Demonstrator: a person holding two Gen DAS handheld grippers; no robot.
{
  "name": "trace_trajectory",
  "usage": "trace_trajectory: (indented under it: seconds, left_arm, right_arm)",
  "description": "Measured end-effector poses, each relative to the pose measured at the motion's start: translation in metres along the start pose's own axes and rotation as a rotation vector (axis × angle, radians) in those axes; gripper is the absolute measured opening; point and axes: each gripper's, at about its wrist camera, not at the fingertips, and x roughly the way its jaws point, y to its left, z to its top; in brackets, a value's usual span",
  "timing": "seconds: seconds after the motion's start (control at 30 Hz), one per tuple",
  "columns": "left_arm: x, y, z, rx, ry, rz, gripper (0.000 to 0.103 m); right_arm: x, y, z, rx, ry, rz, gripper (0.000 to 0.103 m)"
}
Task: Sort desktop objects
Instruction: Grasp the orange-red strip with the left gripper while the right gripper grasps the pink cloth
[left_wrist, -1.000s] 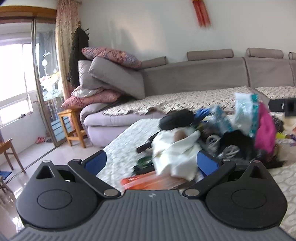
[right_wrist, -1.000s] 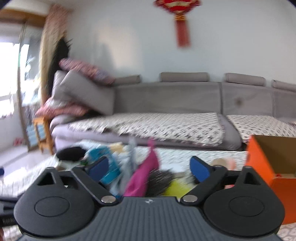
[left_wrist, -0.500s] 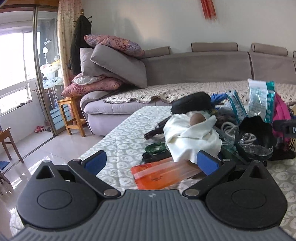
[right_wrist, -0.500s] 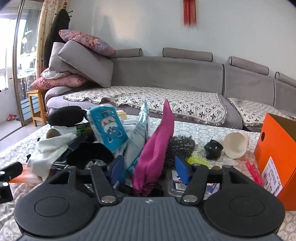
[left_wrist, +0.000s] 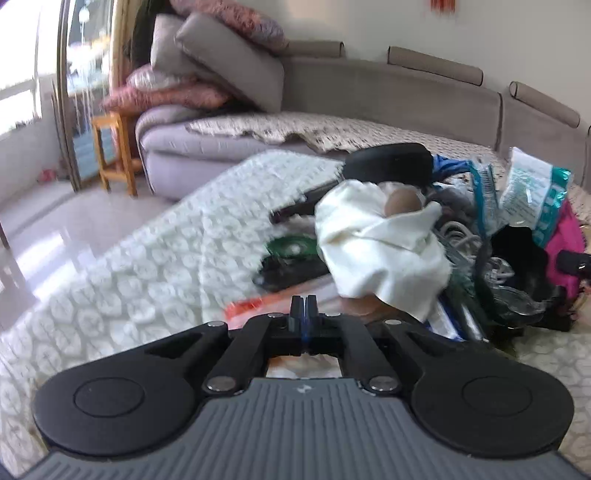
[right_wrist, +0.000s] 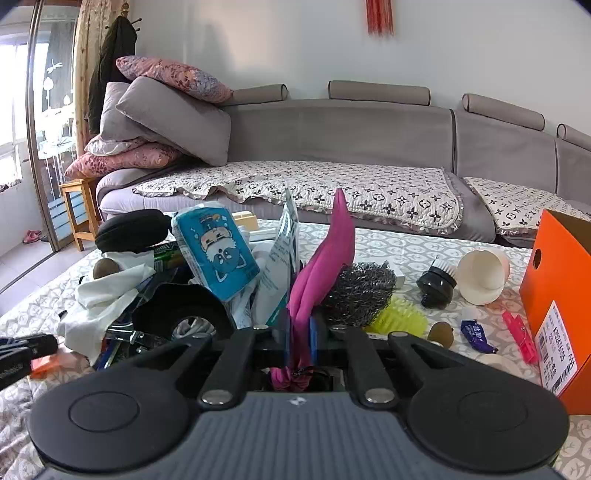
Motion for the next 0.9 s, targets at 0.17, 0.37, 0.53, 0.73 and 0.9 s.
trace_trajectory:
  seconds: [0.17, 0.37, 0.53, 0.73, 0.9]
  left_arm:
    - [-0.019, -0.005, -0.005, 0.032, -0.039, -0.03, 0.003]
    - [-0.015, -0.016, -0.019, 0.205, -0.025, 0.047, 0.019]
    - [-0.004, -0.027, -0.026, 0.373, -0.013, 0.139, 0.063]
    - [0.002, -0.035, -0.028, 0.443, -0.017, 0.153, 0.064]
    - [0.011, -0.024, -0.022, 0.406, 0.005, 0.17, 0.021]
  right_arm:
    - [-0.004, -0.001, 0.002, 0.003, -0.009, -0.002, 0.008]
    - [-0.004, 0.0, 0.0, -0.008, -0.003, -0.001, 0.008]
    - [-0.003, 0.0, 0.002, -0.005, -0.002, 0.0, 0.008]
    - [-0.002, 0.0, 0.001, -0.003, -0.003, -0.002, 0.008]
    - [-0.002, -0.001, 0.002, -0.002, -0.003, -0.003, 0.008]
